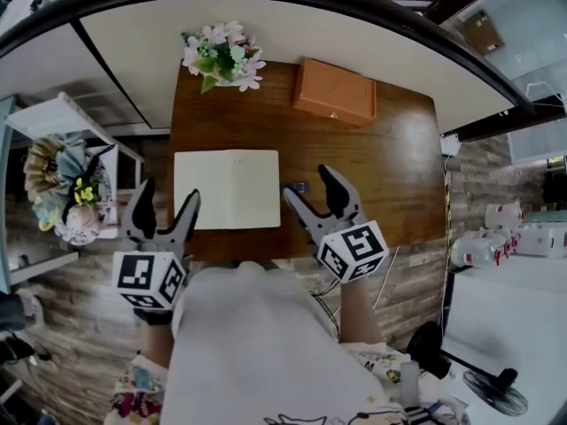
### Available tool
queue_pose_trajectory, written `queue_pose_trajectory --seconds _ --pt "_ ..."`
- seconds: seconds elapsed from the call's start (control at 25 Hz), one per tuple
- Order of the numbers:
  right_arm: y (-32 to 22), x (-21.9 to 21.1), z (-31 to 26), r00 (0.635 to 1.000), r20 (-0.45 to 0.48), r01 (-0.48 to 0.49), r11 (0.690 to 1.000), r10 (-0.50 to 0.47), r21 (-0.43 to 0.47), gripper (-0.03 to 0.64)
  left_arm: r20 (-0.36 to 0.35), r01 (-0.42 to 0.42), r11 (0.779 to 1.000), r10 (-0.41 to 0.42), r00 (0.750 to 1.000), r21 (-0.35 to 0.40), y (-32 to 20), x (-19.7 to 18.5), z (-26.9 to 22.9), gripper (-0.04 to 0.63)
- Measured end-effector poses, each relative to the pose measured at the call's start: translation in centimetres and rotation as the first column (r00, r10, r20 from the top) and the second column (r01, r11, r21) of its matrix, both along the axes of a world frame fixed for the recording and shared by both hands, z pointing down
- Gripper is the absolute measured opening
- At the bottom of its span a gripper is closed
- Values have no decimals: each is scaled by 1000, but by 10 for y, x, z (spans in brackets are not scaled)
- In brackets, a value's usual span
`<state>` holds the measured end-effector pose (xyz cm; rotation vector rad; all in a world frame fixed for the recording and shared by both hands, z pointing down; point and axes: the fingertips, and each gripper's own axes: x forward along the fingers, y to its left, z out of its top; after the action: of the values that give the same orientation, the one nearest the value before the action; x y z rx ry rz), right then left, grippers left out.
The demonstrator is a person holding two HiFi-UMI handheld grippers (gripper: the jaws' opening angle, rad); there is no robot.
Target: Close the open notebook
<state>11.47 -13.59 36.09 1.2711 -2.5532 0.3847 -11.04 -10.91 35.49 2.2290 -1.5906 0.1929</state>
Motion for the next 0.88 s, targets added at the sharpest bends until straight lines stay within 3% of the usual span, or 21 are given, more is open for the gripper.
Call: queue_pose_trajectory --seconds 0.52,0.88 --pt "0 -18 16 1000 -11 12 998 -12 -57 284 -19 -30 999 30 999 -44 0 -4 15 331" --pt "4 -22 55 999 -31 28 988 -33 -151 284 -52 -67 990 61 997 -124 8 8 48 331"
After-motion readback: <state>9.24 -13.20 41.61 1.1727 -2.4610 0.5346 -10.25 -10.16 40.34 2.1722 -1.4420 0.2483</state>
